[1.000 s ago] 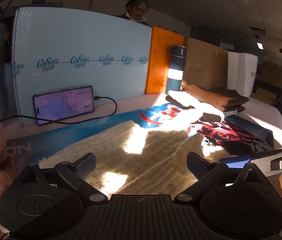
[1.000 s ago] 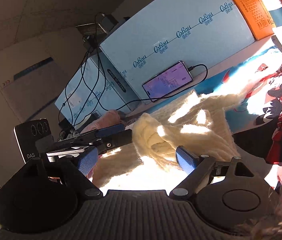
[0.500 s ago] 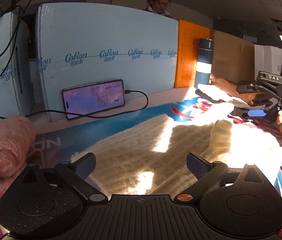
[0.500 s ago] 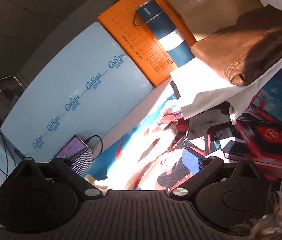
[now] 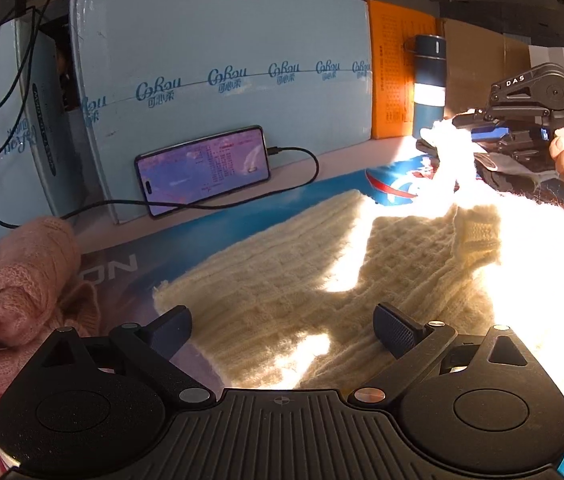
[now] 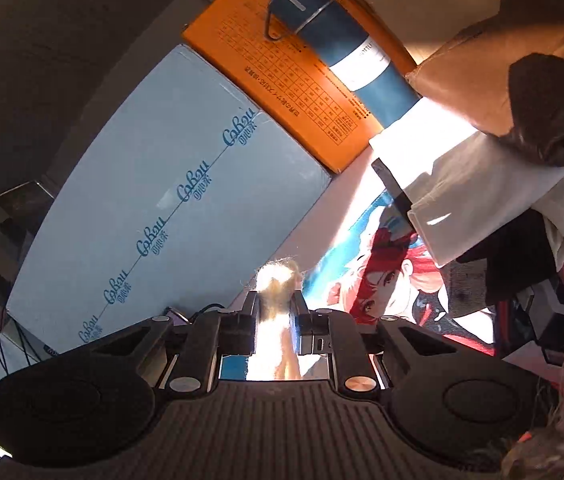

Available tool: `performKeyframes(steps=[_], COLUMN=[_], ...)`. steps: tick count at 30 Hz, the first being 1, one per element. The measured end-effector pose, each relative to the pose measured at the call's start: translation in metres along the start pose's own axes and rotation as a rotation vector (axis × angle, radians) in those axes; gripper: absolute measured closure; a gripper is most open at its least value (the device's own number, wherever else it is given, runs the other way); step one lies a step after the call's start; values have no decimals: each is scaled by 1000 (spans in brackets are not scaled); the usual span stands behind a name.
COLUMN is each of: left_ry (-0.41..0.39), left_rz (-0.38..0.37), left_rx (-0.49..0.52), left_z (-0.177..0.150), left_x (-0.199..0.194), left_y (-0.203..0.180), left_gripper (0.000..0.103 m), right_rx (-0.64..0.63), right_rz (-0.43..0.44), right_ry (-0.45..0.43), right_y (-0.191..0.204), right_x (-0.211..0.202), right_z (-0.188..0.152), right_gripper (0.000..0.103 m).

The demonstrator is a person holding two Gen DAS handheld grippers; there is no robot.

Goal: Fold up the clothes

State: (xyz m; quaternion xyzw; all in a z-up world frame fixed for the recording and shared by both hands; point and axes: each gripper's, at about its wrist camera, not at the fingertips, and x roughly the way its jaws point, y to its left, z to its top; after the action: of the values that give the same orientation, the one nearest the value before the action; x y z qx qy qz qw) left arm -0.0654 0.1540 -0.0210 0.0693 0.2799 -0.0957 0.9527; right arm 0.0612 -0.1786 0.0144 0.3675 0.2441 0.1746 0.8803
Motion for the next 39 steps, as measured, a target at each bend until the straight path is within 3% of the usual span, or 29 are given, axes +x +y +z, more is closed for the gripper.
performKeyframes(steps=[5,9,12,14,17,19,22,28,32,35,39], left_ry=[-2,-2,-5,-7,-8,-9,-14,-45,-108,-178,-303], left_rz=[2,2,3,7,10,9,6,-11,-24,-47,-122], left_rx=[3,3,4,9,13,11,6,-16,-12,12,56], left_z=[0,0,0,0,-1,-1,-1,-1,-2,-2,-3], left_x=[-1,-1,-1,-1,-1,-2,-3,-10,-20,-26,-47], left_y=[-1,-1,-1,-1,-2,-3,-3,2,1,-1,-11], left_gripper=[4,4,4,4,4,4,4,4,4,4,4], right_rx=[-137,-196,-222,-175,-163,-175,-188,-304,-499,-709,-975], right_rz=[113,98,21,22,87,119,180,223,204,169,149], right_ry=[182,372,464,517,545,555,552,353,159,75,97], right_y=[70,97,101,93,92,97,105,110,88,66,42], right_x=[15,41,61,66,63,58,46,-16,-73,-107,-133], right_z=[-30,-65,-84,-91,-94,-93,-85,-60,-59,-72,-99], right_gripper=[89,89,81,53,28,24,22,17,9,3,0])
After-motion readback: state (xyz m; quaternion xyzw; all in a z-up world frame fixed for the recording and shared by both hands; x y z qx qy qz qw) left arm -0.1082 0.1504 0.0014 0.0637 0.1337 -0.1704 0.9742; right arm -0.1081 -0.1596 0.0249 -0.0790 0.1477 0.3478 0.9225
